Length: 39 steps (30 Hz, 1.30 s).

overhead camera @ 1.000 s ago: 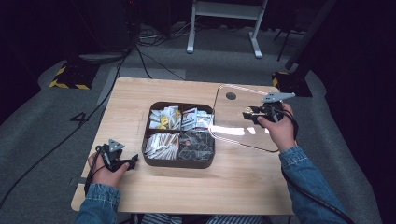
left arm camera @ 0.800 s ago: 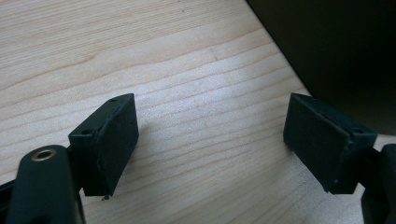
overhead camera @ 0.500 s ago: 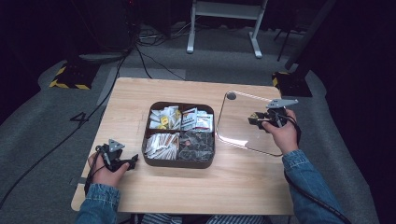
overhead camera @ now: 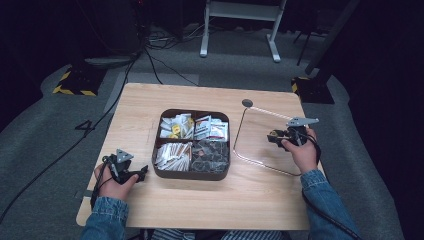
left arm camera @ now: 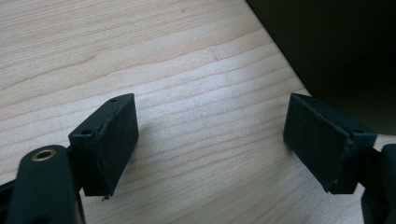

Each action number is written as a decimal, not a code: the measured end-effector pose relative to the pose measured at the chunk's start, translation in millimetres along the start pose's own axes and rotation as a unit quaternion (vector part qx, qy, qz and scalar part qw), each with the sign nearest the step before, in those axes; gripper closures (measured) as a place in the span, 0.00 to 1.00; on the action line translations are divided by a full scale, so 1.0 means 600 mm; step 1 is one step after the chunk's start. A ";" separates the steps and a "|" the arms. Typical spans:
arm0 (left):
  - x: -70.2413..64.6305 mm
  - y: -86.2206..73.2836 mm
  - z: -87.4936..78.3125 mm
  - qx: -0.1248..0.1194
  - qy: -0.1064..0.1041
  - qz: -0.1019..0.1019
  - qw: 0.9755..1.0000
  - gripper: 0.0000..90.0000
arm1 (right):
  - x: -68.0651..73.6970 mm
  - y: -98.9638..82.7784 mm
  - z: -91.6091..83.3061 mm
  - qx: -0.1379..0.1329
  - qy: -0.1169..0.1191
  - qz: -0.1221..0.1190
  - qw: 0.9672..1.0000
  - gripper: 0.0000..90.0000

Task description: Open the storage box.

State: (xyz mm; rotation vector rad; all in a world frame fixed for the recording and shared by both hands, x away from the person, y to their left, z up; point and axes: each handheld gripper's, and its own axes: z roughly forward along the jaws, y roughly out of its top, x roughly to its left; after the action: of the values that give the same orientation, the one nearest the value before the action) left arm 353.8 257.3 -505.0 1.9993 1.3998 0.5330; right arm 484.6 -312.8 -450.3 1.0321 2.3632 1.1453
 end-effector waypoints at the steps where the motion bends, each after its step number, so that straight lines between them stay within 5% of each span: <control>1: 0.000 0.000 0.000 0.000 0.000 0.000 1.000 0.20 | -0.001 -0.004 0.001 0.001 -0.001 0.002 1.000 0.65; 15: -0.001 0.001 0.001 -0.001 0.001 -0.001 1.000 0.20 | 0.000 -0.045 0.017 0.016 -0.008 0.008 1.000 0.65; 36: -0.001 0.004 0.003 0.001 0.000 0.000 1.000 0.20 | 0.004 -0.058 0.035 0.038 -0.018 -0.004 0.999 0.65; 39: -0.002 0.004 0.003 0.001 0.000 0.001 1.000 0.20 | 0.003 -0.057 0.032 0.022 -0.017 0.011 1.000 0.53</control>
State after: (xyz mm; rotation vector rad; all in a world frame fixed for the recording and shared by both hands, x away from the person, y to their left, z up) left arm 356.2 255.4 -504.8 2.0015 1.3991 0.5328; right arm 478.0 -314.9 -488.9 1.0865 2.3665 1.0780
